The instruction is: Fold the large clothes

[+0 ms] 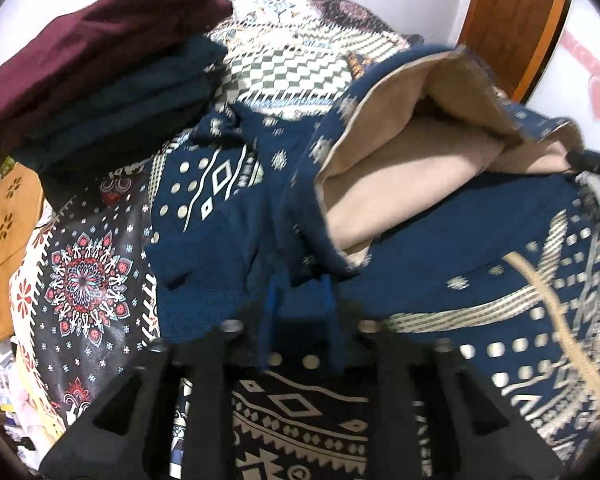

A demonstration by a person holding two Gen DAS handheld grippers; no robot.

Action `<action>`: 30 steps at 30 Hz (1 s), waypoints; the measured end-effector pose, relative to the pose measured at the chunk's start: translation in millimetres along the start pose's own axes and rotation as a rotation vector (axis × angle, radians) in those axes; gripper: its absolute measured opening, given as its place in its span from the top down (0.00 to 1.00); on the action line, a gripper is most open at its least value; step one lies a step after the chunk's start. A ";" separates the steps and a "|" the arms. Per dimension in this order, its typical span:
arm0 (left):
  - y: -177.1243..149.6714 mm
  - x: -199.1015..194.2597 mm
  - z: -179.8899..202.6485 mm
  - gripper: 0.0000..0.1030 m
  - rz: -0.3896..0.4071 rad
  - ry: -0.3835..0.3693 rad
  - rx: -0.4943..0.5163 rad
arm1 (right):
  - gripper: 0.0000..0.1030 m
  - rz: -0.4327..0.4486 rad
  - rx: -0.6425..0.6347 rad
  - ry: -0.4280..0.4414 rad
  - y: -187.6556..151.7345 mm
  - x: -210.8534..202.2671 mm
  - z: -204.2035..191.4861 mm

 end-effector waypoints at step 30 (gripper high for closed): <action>113.0 14.5 44.7 0.46 0.180 -0.049 0.099 | 0.29 -0.098 -0.246 0.027 38.5 66.2 -47.1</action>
Point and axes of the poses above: each gripper's, at about its wrist camera, not at the fingertips, and x roughly the way its jaws point, z to its right, y to its top, the point moved 3 cm from there along x, roughly the way its jaws point, and after that the axes turned 13 degrees about y, right-handed, at the moved point
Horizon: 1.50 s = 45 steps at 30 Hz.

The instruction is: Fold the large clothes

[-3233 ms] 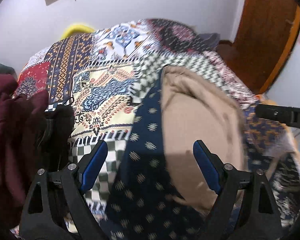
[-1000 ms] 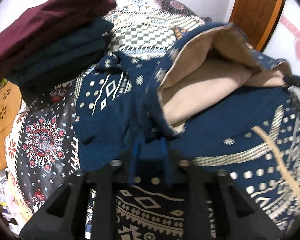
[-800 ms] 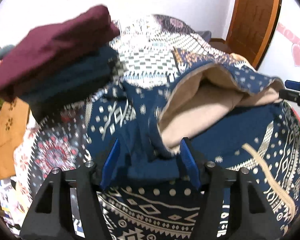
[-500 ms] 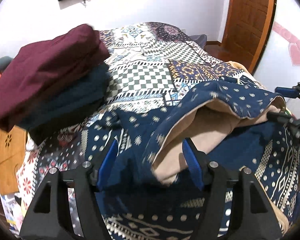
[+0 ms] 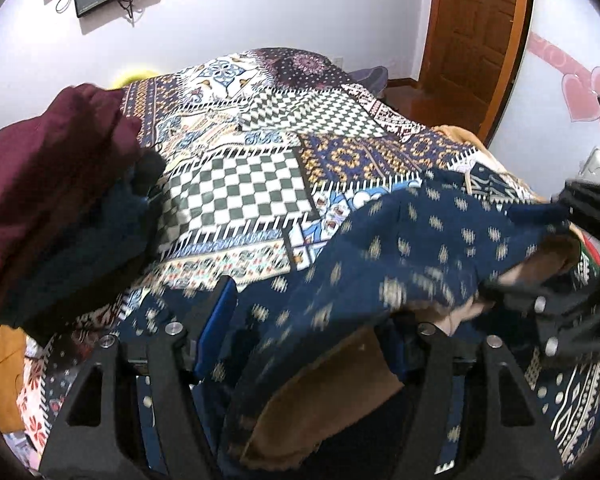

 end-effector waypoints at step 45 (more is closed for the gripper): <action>-120.1 -122.8 26.8 0.41 -0.080 -0.038 -0.013 | 0.71 0.096 0.158 0.156 -89.6 -103.3 -19.4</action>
Point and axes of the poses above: each gripper's, at about its wrist camera, not at the fingertips, and x roughly the way its jaws point, z to its right, y to its top, the point moved 3 cm from there along x, roughly the way its jaws point, and after that the axes turned 13 degrees about y, right-handed, at the moved point
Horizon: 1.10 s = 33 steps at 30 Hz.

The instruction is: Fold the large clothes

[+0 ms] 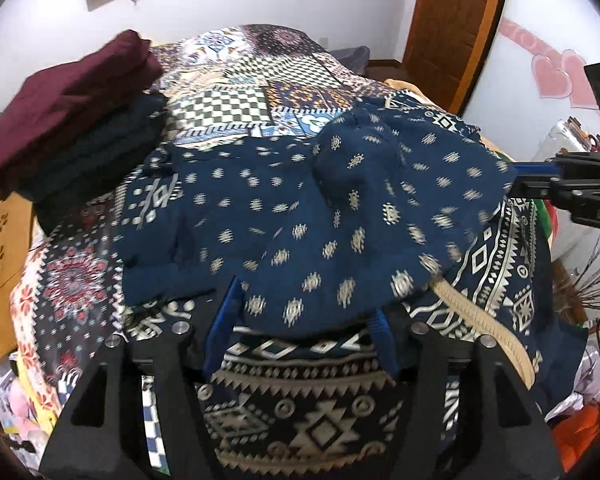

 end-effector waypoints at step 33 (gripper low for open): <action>-15.7 54.3 -48.3 0.24 -0.129 0.059 -0.220 | 0.62 0.010 0.151 -0.025 4.8 8.9 40.5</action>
Point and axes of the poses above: each gripper's, at about its wrist camera, not at the fingertips, and x roughly the way its jaws point, z to its right, y to its top, the point moved 3 cm from there along x, roughly the way its jaws point, and after that the axes turned 13 degrees about y, right-handed, at the moved point
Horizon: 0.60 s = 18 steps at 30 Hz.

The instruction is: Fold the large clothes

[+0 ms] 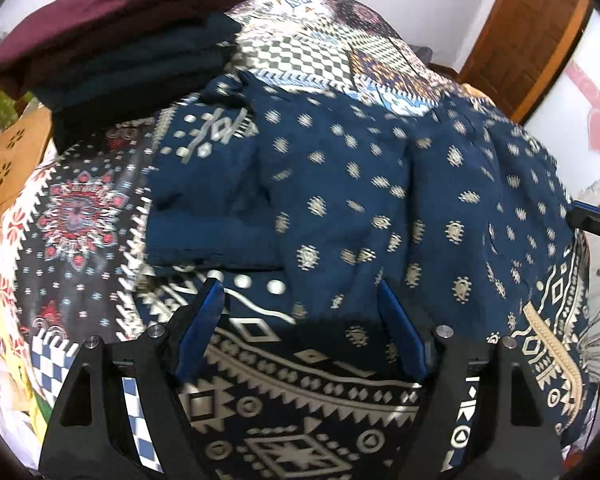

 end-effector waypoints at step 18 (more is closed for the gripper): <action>46.7 3.9 -96.9 0.19 0.043 -0.031 -0.310 | 0.61 0.124 0.130 -0.052 51.6 -15.6 58.1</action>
Point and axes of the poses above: each gripper's, at about its wrist camera, not at the fingertips, and x roughly the way its jaws point, z to its right, y to its top, the point moved 3 cm from there along x, roughly the way its jaws point, and after that the axes turned 13 degrees about y, right-handed, at the moved point
